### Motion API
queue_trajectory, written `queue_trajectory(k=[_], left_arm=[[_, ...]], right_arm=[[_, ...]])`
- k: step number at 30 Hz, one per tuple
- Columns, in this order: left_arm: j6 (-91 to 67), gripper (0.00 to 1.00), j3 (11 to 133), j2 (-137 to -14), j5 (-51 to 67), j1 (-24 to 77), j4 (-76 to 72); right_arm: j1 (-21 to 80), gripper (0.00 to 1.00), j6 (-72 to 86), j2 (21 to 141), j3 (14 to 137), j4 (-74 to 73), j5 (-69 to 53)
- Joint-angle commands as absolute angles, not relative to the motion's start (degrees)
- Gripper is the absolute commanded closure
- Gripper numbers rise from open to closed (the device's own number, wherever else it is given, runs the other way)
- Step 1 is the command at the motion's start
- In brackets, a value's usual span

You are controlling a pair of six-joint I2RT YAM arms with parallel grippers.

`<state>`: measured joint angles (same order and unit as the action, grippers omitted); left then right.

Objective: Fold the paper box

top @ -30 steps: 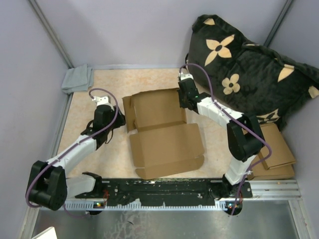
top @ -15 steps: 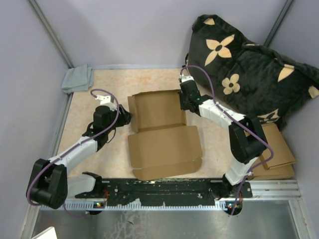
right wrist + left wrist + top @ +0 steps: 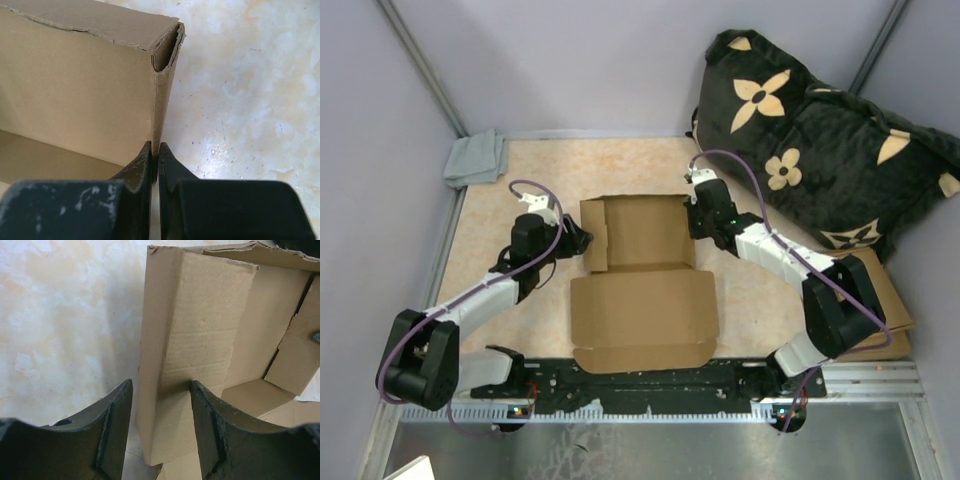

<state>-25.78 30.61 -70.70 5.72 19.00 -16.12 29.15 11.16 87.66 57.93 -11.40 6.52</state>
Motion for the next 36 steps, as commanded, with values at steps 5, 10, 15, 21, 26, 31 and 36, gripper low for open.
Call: queue_trajectory(k=[5,10,15,21,26,31,36], left_arm=[[-26.9,0.45,28.25,-70.79,9.37,20.33,-20.06],[-25.72,0.46,29.2,-71.15,6.41,21.65,-16.2],[-23.25,0.5,33.36,-71.67,-0.09,24.05,-7.12],[-19.67,0.61,37.74,-71.2,-12.26,28.73,1.69],[-14.89,0.9,40.94,-69.08,-22.62,33.48,5.88],[-8.25,1.0,44.27,-69.42,-40.33,39.78,8.4],[-3.44,1.0,42.5,-71.25,-54.65,47.86,0.08]], right_arm=[[31.44,0.96,8.6,80.96,54.4,-4.32,2.0],[31.52,0.96,8.67,79.52,53.56,-3.83,1.34],[32.07,0.96,8.05,77.04,52.3,-3.21,1.9],[33.73,0.96,7.43,74.71,50.92,-2.98,4.59],[35.33,0.96,7.62,74.18,50.92,-3.82,8.05],[35.95,0.96,9.2,74.2,51.26,-4.83,10.82],[36.03,0.95,11.61,75.64,52.11,-4.28,12.08]])
